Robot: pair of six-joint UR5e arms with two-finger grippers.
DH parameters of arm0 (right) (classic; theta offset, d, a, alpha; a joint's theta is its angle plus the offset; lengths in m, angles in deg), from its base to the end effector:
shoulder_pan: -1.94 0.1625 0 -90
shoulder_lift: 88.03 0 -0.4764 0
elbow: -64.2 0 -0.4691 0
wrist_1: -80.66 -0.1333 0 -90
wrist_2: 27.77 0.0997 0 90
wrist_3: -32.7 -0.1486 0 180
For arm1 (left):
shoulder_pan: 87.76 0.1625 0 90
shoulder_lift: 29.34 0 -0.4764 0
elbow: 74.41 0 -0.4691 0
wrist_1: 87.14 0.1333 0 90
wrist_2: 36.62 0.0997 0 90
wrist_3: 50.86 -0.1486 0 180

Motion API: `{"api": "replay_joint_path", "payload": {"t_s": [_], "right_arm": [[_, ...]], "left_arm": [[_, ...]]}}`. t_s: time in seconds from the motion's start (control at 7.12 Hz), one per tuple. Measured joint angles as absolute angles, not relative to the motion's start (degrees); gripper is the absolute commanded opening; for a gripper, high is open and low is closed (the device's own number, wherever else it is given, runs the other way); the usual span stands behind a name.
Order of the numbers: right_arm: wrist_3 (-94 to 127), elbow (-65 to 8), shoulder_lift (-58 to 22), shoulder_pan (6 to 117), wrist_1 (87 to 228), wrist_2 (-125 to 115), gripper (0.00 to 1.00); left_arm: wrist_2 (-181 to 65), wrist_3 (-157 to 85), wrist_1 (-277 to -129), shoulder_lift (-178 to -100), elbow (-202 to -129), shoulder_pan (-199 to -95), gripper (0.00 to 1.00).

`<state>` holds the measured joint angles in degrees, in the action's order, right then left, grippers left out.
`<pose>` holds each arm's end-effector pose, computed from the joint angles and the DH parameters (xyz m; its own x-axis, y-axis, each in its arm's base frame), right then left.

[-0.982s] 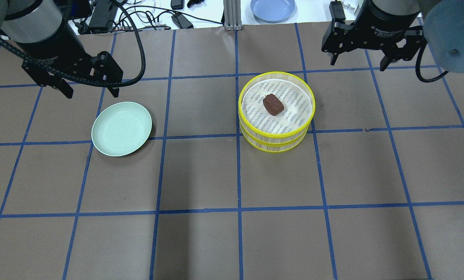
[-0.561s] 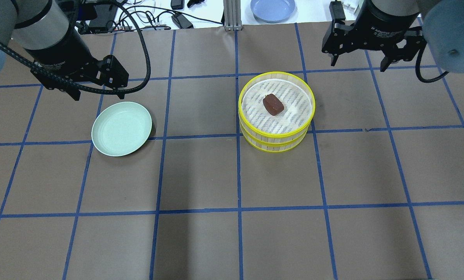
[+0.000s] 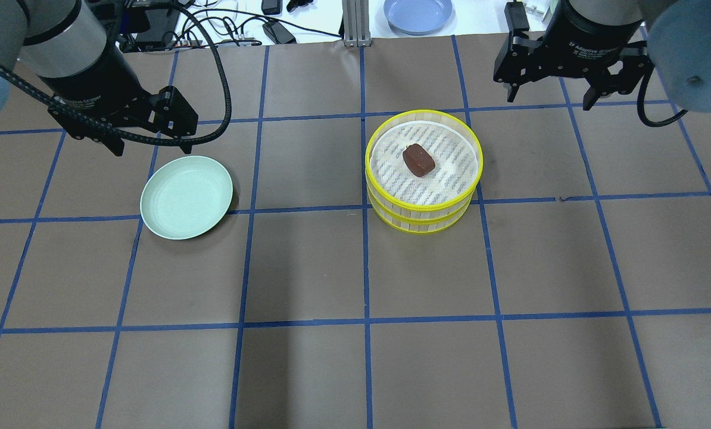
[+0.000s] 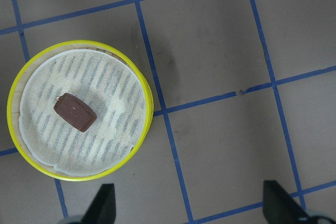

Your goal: Stack buns with steamer

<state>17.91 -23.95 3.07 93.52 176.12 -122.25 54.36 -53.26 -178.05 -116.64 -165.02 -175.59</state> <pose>0.1376 -0.5761 0.5310 -0.9708 0.2369 0.0374 0.2281 0.9602 -0.1611 -0.1099 -0.5536 0.5090 -0.9998 0.0037 -0.0179 0.0040 0.9998 -0.0199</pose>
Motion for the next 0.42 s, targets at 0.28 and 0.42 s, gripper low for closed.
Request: {"api": "replay_joint_path", "payload": {"t_s": [0.28, 0.42], "right_arm": [[17.93, -23.95, 3.04, 93.53, 176.19, -122.25, 1.0], [17.93, -23.96, 3.03, 93.52, 176.19, -122.25, 1.0]], "left_arm": [[54.38, -53.31, -179.39, -116.23, -164.9, -175.61, 1.0], [54.51, -53.34, -180.44, -116.02, -164.66, -175.44, 1.0]]}}
